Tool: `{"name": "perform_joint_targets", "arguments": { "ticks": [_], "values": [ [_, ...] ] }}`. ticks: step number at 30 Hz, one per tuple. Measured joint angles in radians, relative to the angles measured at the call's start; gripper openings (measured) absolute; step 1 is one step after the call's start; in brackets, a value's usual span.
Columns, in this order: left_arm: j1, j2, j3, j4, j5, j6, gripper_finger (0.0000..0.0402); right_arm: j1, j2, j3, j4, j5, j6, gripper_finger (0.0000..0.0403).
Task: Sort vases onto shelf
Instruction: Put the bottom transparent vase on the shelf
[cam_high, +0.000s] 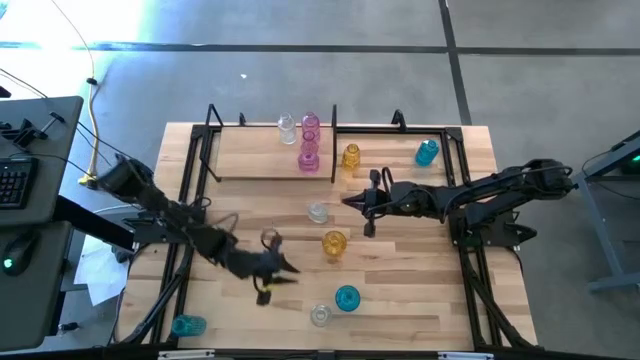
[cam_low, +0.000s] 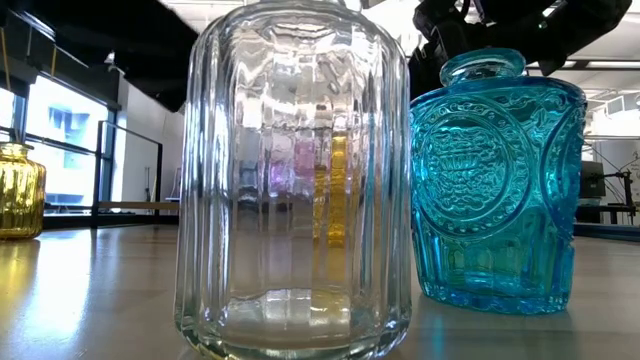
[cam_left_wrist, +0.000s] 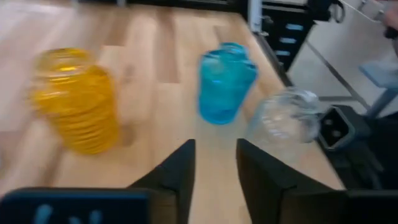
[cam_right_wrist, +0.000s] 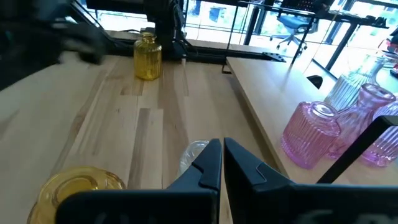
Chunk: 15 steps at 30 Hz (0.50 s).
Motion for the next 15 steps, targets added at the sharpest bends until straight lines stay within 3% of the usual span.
{"name": "perform_joint_targets", "arguments": {
  "ticks": [8,15],
  "values": [
    [-0.019,0.212,0.215,0.002,0.031,0.038,0.0209,0.000,0.000,0.000,-0.012,0.000,0.044,0.0000],
    [-0.021,0.294,0.299,0.003,0.127,0.039,0.0242,0.024,0.000,0.000,-0.020,0.001,0.060,0.0000]
  ]
}}
